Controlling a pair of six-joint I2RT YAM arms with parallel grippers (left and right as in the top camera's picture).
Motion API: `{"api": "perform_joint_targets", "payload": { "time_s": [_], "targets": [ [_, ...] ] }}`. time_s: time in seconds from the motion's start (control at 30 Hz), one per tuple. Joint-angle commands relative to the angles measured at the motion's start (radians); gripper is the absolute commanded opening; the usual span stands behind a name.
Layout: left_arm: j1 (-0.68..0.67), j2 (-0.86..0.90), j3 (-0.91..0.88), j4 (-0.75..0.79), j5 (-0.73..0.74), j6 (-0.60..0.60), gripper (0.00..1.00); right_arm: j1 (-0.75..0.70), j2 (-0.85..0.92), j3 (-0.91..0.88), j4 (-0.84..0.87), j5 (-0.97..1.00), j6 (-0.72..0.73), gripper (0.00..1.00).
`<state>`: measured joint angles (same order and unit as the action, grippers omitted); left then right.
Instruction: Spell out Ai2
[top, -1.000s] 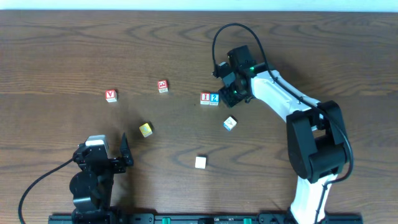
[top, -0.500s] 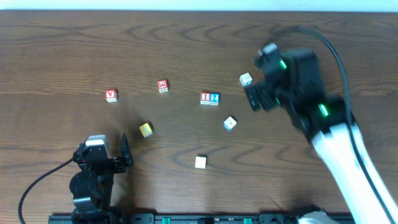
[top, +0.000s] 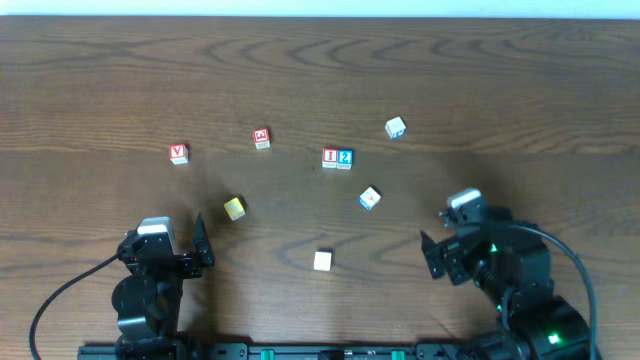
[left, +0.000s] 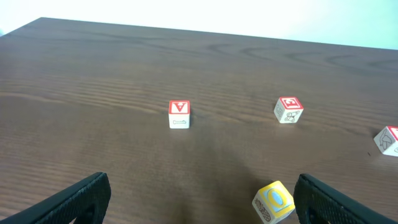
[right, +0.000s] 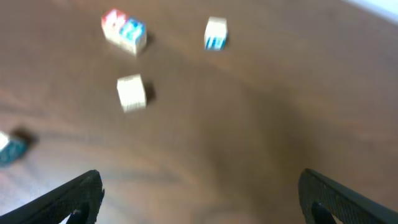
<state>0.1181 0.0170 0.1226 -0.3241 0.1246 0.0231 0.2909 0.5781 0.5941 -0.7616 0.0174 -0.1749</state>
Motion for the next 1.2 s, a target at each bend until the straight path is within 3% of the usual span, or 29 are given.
{"api": "perform_joint_targets", "payload": {
  "time_s": [0.0, 0.8, 1.0, 1.17],
  "targets": [
    [0.006, -0.005, -0.022, -0.008, 0.002, 0.0, 0.95, -0.009, -0.001, -0.022, -0.039, 0.001, 0.032, 0.99],
    [0.006, -0.005, -0.022, -0.004, -0.007, -0.01, 0.95, -0.009, 0.003, -0.022, -0.02, 0.009, 0.017, 0.99],
    [0.006, -0.005, -0.022, -0.006, 0.035, -0.288, 0.96, -0.009, 0.003, -0.022, -0.02, 0.009, 0.017, 0.99],
    [0.006, -0.005, -0.022, -0.007, 0.034, -0.323, 0.95, -0.009, 0.003, -0.022, -0.02, 0.009, 0.017, 0.99]
  ]
}}
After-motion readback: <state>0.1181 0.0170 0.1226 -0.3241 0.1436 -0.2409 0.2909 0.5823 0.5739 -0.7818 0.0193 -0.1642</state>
